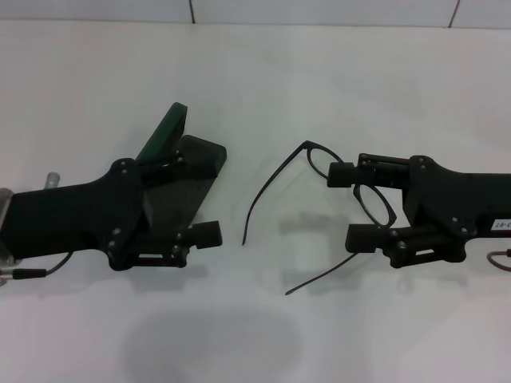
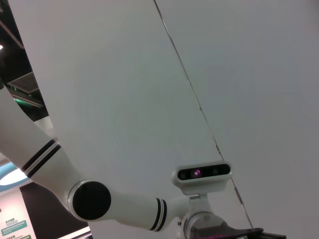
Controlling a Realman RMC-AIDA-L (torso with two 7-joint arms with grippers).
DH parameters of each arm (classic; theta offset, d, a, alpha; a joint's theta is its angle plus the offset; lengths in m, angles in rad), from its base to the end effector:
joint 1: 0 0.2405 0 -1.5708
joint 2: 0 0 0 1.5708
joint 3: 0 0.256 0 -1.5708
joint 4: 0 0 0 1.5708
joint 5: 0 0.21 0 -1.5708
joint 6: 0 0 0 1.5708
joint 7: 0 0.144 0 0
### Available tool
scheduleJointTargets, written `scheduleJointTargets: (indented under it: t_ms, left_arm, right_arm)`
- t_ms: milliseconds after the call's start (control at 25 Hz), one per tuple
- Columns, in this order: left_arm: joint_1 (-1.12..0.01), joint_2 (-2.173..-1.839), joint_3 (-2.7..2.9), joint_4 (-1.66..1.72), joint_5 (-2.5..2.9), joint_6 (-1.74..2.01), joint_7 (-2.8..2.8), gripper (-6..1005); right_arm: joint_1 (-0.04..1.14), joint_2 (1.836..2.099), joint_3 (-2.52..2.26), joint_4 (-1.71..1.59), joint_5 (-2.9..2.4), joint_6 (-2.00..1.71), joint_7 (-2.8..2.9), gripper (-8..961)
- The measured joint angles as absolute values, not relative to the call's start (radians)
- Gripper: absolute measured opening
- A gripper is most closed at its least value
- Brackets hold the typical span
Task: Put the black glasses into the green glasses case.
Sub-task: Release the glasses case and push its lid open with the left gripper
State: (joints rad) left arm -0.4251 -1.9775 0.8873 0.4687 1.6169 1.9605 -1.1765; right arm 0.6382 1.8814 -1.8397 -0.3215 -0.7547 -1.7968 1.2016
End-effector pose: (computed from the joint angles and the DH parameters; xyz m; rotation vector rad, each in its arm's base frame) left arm -0.2546 0.2626 0.0261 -2.8093 -0.3894 -1.2986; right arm 0.1945 0.2963 -0.0064 2.6450 -0.3784 -1.2351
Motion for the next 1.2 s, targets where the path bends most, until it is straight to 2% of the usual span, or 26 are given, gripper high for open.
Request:
scheduleJointTargets:
  t_ms: [480, 640, 760, 880, 920, 1040, 1200]
  left_arm:
    - [-0.421, -1.986, 0.886, 0.472, 1.615, 1.961, -1.18, 875]
    - [-0.426, -2.003, 0.832, 0.551, 1.605, 1.913, -1.3, 870]
    - [-0.397, -2.026, 0.808, 0.767, 1.668, 1.813, -1.57, 867]
    - [-0.349, -2.085, 0.818, 1.181, 1.847, 1.732, -1.856, 863]
    - [-0.333, -2.095, 0.844, 1.328, 1.924, 1.704, -1.948, 862]
    - [-0.312, -2.089, 0.984, 1.656, 2.165, 1.623, -2.245, 839]
    - [-0.345, -2.089, 1.125, 1.822, 2.405, 1.604, -2.446, 798]
  right_arm:
    - [0.633, 1.885, -1.836, -0.325, -0.758, -1.791, 1.197, 868]
    - [0.593, 1.886, -1.781, -0.316, -0.759, -1.713, 1.146, 868]
    - [0.55, 1.891, -1.75, -0.335, -0.768, -1.639, 1.12, 868]
    - [0.524, 1.897, -1.741, -0.345, -0.772, -1.611, 1.106, 868]
    - [0.519, 1.899, -1.738, -0.343, -0.772, -1.605, 1.105, 868]
    - [0.506, 1.905, -1.73, -0.339, -0.77, -1.587, 1.104, 868]
    - [0.483, 1.909, -1.699, -0.336, -0.774, -1.58, 1.103, 868]
